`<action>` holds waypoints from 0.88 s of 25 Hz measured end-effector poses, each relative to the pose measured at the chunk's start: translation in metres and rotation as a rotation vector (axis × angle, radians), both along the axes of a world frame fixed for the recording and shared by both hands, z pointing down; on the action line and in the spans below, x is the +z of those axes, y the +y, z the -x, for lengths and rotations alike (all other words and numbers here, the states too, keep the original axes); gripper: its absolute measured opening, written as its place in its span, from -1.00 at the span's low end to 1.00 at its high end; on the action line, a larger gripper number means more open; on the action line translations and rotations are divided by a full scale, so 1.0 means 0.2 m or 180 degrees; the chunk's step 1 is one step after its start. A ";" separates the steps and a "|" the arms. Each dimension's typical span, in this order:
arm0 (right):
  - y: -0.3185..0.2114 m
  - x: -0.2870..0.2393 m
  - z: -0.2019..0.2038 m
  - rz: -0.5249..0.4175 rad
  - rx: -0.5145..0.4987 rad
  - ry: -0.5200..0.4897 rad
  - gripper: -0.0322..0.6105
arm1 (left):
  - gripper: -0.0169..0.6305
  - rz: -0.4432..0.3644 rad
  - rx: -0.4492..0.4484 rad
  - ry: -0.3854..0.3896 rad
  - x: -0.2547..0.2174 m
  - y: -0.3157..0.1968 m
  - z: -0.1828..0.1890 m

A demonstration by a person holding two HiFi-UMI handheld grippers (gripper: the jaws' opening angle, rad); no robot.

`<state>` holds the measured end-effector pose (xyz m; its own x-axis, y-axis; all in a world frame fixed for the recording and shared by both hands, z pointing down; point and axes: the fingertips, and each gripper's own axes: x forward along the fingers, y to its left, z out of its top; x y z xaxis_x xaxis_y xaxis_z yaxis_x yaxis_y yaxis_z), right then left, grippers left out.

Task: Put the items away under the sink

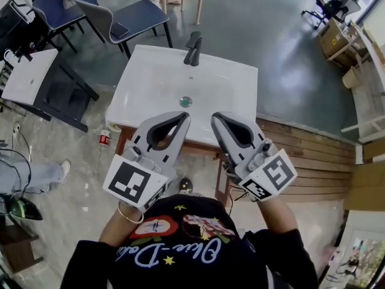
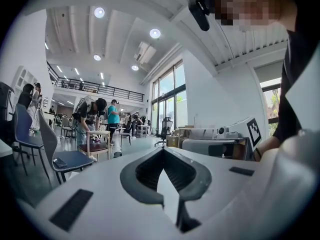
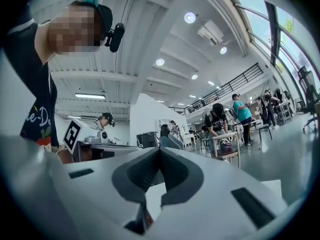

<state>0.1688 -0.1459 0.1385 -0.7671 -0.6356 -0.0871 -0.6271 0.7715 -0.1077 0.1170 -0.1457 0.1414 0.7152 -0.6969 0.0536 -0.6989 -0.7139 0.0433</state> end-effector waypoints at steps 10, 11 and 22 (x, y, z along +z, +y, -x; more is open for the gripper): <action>0.07 0.00 -0.01 0.0013 -0.0124 0.0088 -0.88 | -0.92 0.0036 0.0028 -0.0043 0.04 0.10 -0.03; 0.09 0.01 -0.01 0.0021 -0.0121 0.0091 -0.88 | -0.92 0.0045 0.0040 -0.0045 0.05 0.11 -0.04; 0.13 -0.01 0.02 0.0111 -0.0207 0.0109 -0.88 | -0.92 0.0066 0.0155 -0.0044 0.04 0.22 -0.02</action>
<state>0.1649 -0.1198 0.1365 -0.8090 -0.5865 -0.0389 -0.5795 0.8069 -0.1145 0.1203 -0.1024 0.1501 0.7474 -0.6598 0.0779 -0.6639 -0.7462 0.0490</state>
